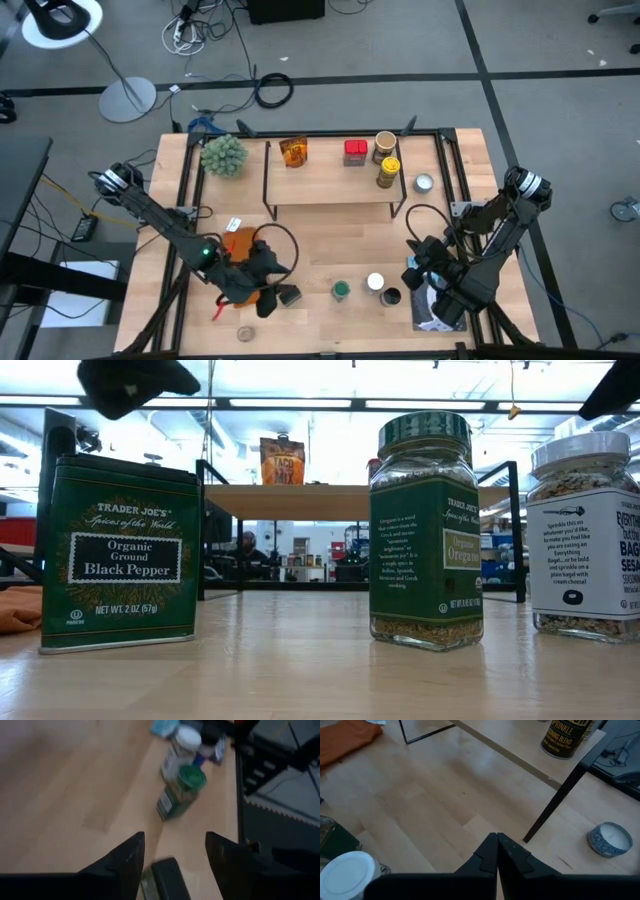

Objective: Shelf spices
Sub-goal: Put the black seasoning can on the shelf

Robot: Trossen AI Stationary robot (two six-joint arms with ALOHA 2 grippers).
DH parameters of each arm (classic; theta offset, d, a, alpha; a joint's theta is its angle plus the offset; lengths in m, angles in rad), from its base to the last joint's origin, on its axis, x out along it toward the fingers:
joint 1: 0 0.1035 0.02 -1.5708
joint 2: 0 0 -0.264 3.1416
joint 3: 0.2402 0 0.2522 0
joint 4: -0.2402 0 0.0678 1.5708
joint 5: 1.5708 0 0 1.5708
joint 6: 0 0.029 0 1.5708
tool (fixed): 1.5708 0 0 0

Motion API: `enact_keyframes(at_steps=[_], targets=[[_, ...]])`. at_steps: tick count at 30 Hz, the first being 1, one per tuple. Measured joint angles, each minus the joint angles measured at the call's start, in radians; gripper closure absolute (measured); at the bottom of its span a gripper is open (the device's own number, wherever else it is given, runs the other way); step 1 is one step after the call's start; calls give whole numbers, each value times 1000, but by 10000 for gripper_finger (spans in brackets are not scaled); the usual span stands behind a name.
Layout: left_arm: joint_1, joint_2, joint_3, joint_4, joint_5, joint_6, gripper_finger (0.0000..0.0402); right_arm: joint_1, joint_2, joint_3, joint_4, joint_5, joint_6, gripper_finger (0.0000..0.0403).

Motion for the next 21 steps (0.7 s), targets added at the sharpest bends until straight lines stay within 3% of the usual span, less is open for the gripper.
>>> enact_keyframes(at_steps=[4,12,21], targets=[[1,75,73,-89,80,-68,188,0,0,0,-8,0,0,400],[27,275,313,-444,199,-143,188,0,0,0,3,0,0,395],[66,393,408,-491,284,-127,188,0,0,0,9,0,0,400]])
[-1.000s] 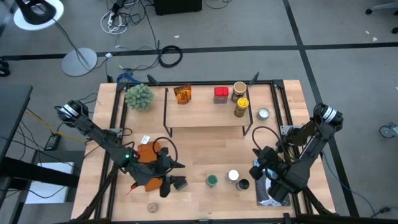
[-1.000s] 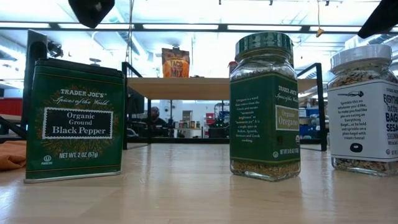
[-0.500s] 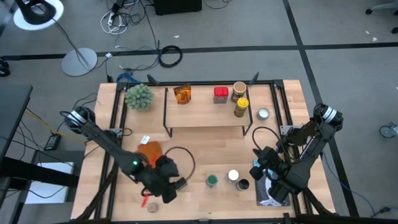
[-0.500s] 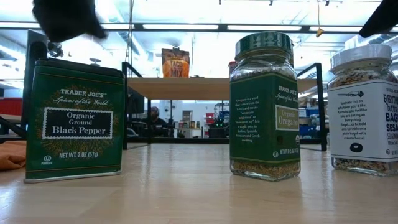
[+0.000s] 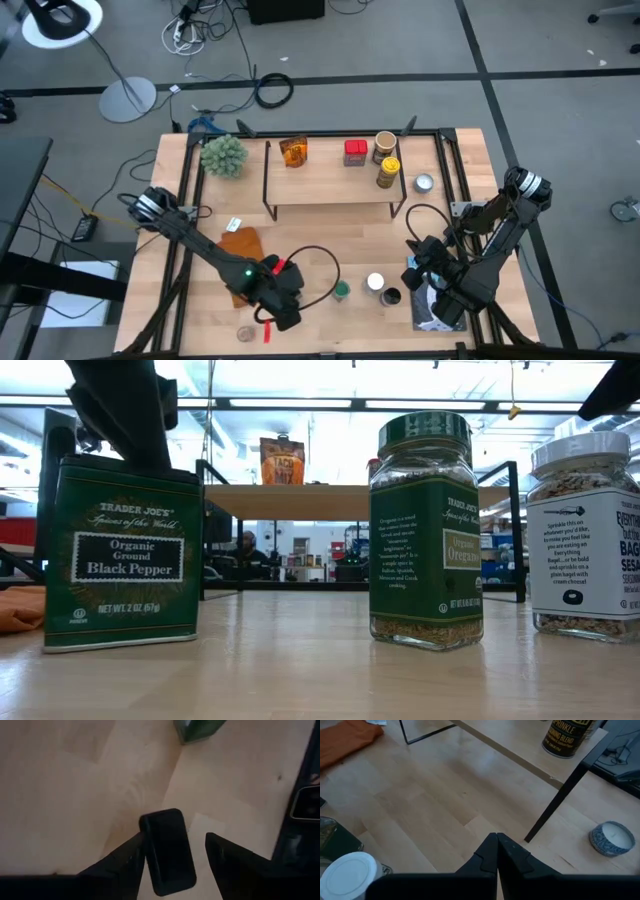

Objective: Shelf spices
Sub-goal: Put the black seasoning can on the shelf

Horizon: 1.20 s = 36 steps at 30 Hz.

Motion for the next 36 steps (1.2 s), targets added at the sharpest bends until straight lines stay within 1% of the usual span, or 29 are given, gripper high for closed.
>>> enact_keyframes(at_steps=[5,20,28,31,36], targets=[[4,17,-6,-20,9,-4,188,0,0,0,0,-9,0,396],[6,11,-7,-18,1,-21,188,0,0,0,-1,-17,-1,396],[6,44,-6,-19,6,-25,190,0,0,0,0,-18,-1,399],[6,45,-7,-20,-1,-24,206,0,0,0,0,-18,-1,400],[8,45,-6,-19,-8,-15,270,0,0,0,-1,-18,-1,396]])
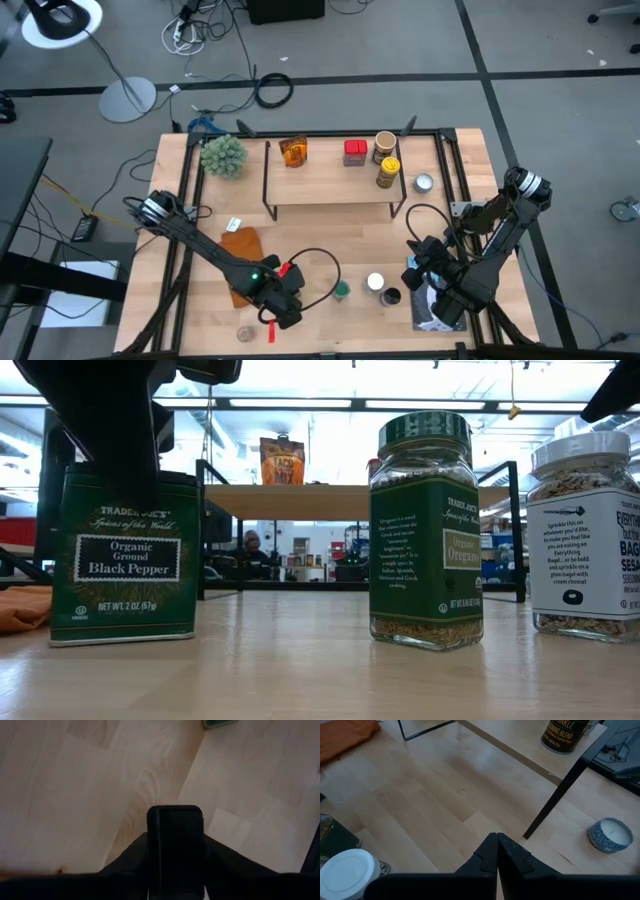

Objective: Shelf spices
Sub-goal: Put the black seasoning can on the shelf

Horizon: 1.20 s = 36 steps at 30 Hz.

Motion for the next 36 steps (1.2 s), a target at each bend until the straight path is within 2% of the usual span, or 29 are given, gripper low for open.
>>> enact_keyframes(at_steps=[5,10,20,26,31,36], targets=[[15,-1,2,2,5,22,281,0,0,0,0,0,0,398],[47,-2,55,-16,6,139,281,0,0,0,0,0,0,400],[204,-5,425,-337,-31,527,276,0,0,0,0,0,-9,398],[367,-6,634,-379,-40,779,276,0,0,0,0,0,-18,400],[516,-7,700,-335,54,973,276,0,0,0,0,0,-26,396],[648,-6,700,-278,164,1067,275,0,0,0,0,0,-27,400]])
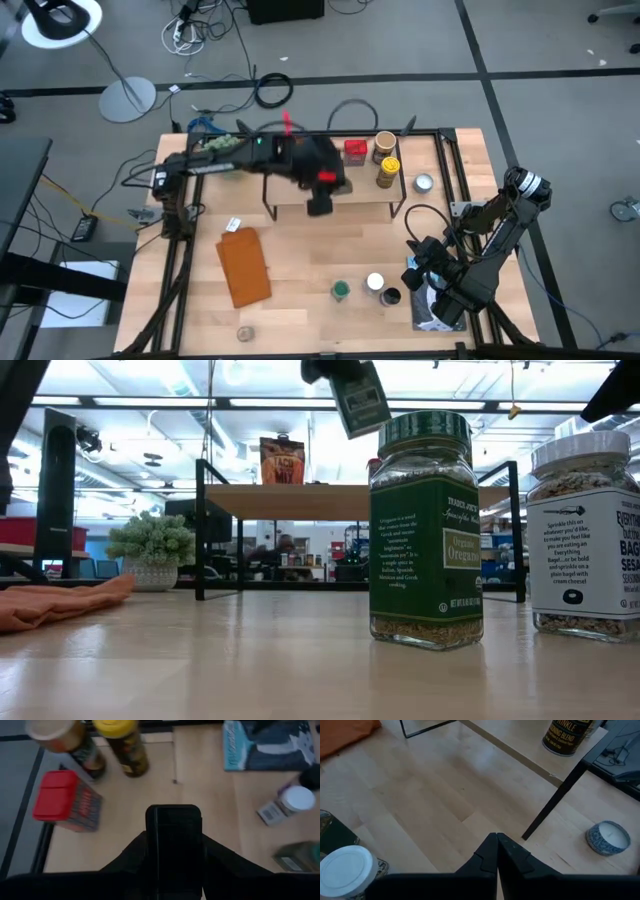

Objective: Shelf spices
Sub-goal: Put the black seasoning can on the shelf

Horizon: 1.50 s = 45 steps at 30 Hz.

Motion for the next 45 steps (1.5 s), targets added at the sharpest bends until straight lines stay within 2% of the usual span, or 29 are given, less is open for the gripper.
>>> enact_keyframes(at_steps=[5,13,20,31,45], targets=[[90,1,0,54,95,46,275,0,0,0,0,0,-17,399],[149,58,2,108,183,84,275,-8,0,0,-17,0,-25,399],[164,127,0,106,188,89,275,-21,0,0,-39,1,-26,397],[170,137,0,204,208,108,275,-21,0,0,-40,1,-43,400],[174,156,0,194,181,104,275,-21,0,0,-40,1,-52,400]])
